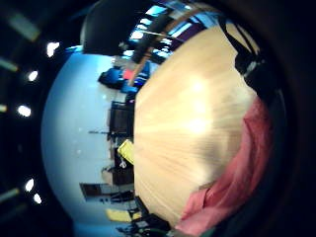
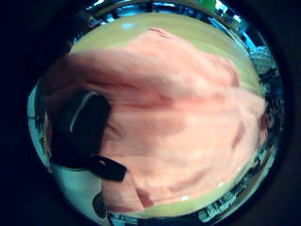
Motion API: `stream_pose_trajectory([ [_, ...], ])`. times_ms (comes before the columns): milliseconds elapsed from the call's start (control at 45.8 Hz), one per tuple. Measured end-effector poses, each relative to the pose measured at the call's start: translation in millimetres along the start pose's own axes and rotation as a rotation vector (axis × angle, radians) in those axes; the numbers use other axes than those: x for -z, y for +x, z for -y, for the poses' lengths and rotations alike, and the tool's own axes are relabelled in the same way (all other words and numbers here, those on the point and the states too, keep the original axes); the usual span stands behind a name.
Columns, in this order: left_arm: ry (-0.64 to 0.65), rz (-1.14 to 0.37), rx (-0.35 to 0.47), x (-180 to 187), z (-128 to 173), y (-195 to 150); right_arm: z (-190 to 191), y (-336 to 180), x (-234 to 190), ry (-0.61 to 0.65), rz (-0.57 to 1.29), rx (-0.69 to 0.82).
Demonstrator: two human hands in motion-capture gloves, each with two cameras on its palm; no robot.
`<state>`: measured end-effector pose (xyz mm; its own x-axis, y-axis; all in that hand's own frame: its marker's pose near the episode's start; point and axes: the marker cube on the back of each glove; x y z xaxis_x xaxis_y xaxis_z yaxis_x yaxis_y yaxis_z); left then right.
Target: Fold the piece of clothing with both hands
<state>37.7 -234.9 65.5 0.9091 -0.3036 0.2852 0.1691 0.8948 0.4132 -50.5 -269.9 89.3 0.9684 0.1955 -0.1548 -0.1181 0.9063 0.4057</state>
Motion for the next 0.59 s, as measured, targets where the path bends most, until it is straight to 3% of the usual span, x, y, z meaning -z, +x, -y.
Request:
stream_pose_trajectory([
  [175,-0.009,-0.041,0.08,29.9,-12.3,-26.9,-2.8,27.5,27.1,0.068,-0.038,-0.067],
  [328,0.026,-0.222,0.047,68.7,-22.8,-34.2,-14.6,53.2,66.0,0.096,-0.003,-0.073],
  [393,-0.034,-0.323,-0.012,79.6,-36.2,-29.4,-22.6,63.0,77.5,0.074,0.0,-0.078],
  [503,0.101,-0.329,0.035,92.9,-32.7,-38.1,-43.7,76.0,88.4,-0.044,0.034,-0.042],
  [590,0.074,-0.371,0.019,95.7,-46.8,-35.0,-23.3,80.5,56.6,-0.114,0.102,0.012],
])
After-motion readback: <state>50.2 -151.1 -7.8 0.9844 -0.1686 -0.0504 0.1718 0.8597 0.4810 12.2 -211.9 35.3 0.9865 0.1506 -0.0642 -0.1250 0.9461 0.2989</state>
